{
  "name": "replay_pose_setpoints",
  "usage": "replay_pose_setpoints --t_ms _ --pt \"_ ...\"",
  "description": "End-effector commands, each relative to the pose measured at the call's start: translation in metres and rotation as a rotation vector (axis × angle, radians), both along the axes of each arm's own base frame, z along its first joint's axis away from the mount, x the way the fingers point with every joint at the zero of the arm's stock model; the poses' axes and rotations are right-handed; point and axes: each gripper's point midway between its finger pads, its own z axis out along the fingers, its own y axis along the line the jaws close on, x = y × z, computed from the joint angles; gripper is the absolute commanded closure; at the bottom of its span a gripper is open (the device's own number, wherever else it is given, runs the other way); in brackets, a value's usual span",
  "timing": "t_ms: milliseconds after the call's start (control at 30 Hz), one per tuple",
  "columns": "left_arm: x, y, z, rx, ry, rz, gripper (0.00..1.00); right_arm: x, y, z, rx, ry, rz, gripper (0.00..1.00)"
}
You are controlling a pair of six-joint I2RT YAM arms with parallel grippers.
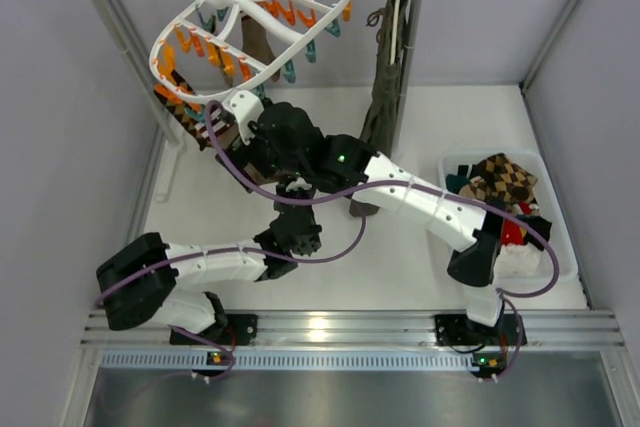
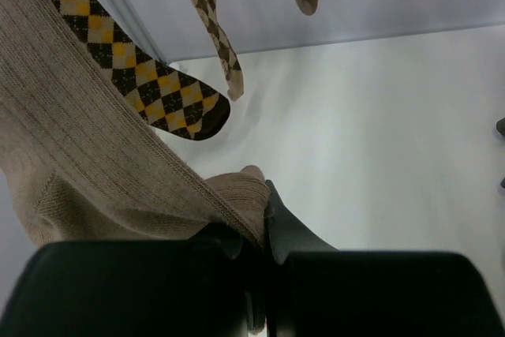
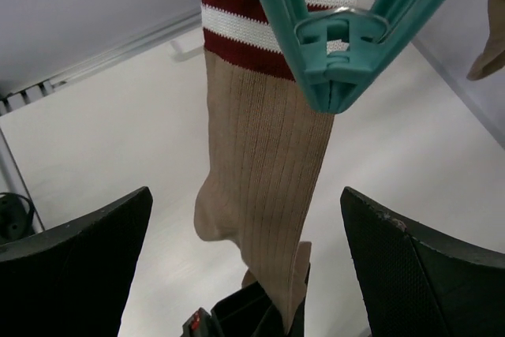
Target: Remove the socks clipped to the hanger
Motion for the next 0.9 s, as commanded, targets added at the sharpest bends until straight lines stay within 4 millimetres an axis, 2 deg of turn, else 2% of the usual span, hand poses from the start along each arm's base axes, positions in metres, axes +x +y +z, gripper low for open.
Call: replay_pose_setpoints --t_ms 0,300,400,433,500,533,633,767,800,833,867 --pt "-0.003 -0.002 0.012 -0.081 -0.041 -0.026 1.00 0.005 0.006 0.008 -0.005 -0.046 -0.041 0.02" --pt "-0.004 0.001 0.014 -0.097 -0.049 -0.039 1.00 0.015 0.024 0.000 0.019 -0.063 -0.041 0.09" --pt "-0.004 0.000 0.014 -0.096 -0.050 -0.043 1.00 0.015 0.029 -0.001 0.031 -0.060 -0.029 0.27" --pt "-0.004 0.000 0.014 -0.097 -0.051 -0.045 1.00 0.014 0.030 0.000 0.039 -0.061 -0.026 0.40" --pt "-0.004 0.000 0.014 -0.095 -0.050 -0.043 1.00 0.014 0.030 0.002 0.050 -0.059 -0.024 0.53" --pt "-0.004 0.000 0.014 -0.096 -0.050 -0.043 1.00 0.013 0.030 0.004 0.057 -0.059 -0.023 0.70" --pt "-0.005 0.002 0.013 -0.109 -0.052 -0.040 1.00 0.009 0.028 0.013 0.094 -0.056 -0.016 0.94" --pt "-0.007 0.004 0.012 -0.126 -0.057 -0.047 1.00 0.001 0.020 0.027 0.150 -0.056 -0.002 1.00" --pt "-0.007 0.004 0.011 -0.131 -0.057 -0.045 0.95 -0.001 0.020 0.033 0.172 -0.063 0.009 1.00" --pt "-0.008 0.006 0.010 -0.142 -0.059 -0.045 0.86 -0.002 0.018 0.035 0.180 -0.064 0.009 1.00" --pt "-0.009 0.008 0.009 -0.152 -0.061 -0.041 0.71 -0.003 0.013 0.038 0.186 -0.065 0.008 1.00"
